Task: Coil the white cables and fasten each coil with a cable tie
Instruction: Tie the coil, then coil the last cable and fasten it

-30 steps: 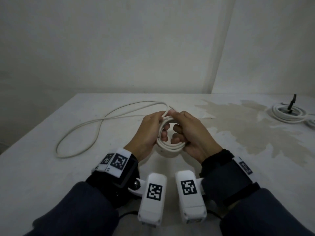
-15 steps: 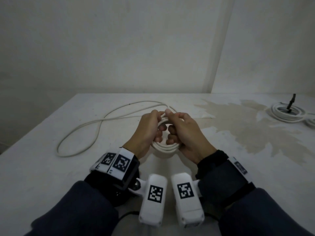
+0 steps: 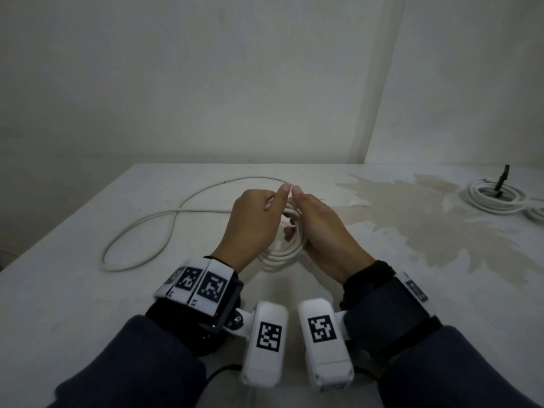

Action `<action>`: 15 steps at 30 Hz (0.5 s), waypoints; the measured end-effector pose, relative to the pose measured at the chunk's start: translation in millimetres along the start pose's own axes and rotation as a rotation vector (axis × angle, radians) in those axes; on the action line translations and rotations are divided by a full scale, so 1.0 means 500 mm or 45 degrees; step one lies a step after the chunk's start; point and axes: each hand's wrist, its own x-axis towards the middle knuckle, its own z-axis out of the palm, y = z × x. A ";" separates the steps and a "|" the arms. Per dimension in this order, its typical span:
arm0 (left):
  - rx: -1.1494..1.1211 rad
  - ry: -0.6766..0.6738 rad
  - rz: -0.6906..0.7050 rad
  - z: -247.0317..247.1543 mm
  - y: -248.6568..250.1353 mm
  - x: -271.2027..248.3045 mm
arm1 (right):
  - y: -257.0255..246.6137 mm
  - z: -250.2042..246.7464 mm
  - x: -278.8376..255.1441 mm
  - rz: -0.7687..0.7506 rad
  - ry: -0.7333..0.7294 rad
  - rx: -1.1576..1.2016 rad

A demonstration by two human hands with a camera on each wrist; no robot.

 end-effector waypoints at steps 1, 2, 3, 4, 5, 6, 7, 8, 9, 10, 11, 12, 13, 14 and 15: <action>0.028 0.015 0.023 -0.002 -0.003 -0.001 | 0.000 -0.004 0.003 -0.004 0.031 -0.060; 0.039 0.025 0.039 -0.003 -0.004 -0.001 | -0.001 -0.009 0.006 -0.029 0.079 -0.140; 0.040 0.032 0.052 -0.004 -0.006 -0.001 | 0.000 -0.015 0.011 -0.088 0.126 -0.230; 0.036 0.042 0.061 -0.004 -0.006 0.000 | -0.002 -0.020 0.012 -0.169 0.159 -0.290; 0.028 0.056 0.069 -0.005 -0.005 0.000 | -0.005 -0.024 0.010 -0.264 0.172 -0.323; 0.020 0.077 0.083 -0.006 -0.004 0.002 | -0.009 -0.027 0.008 -0.349 0.177 -0.335; 0.016 0.100 0.102 -0.008 -0.003 0.002 | -0.014 -0.031 0.006 -0.422 0.174 -0.328; 0.017 0.120 0.115 -0.009 -0.002 0.002 | -0.019 -0.034 0.003 -0.492 0.173 -0.320; 0.014 0.139 0.123 -0.011 -0.001 0.003 | -0.022 -0.037 0.002 -0.559 0.168 -0.311; -0.001 0.155 0.127 -0.012 0.000 0.003 | -0.026 -0.038 0.000 -0.616 0.160 -0.294; -0.022 0.168 0.127 -0.012 0.000 0.003 | -0.028 -0.039 -0.001 -0.641 0.152 -0.274; -0.037 0.181 0.128 -0.012 0.000 0.002 | -0.030 -0.040 -0.001 -0.641 0.141 -0.262; -0.044 0.200 0.126 -0.012 0.000 0.002 | -0.030 -0.041 -0.001 -0.617 0.116 -0.251; -0.057 0.226 0.118 -0.012 0.000 0.002 | -0.031 -0.042 -0.003 -0.568 0.074 -0.243; -0.081 0.260 0.100 -0.012 0.001 0.002 | -0.032 -0.042 -0.005 -0.495 0.031 -0.222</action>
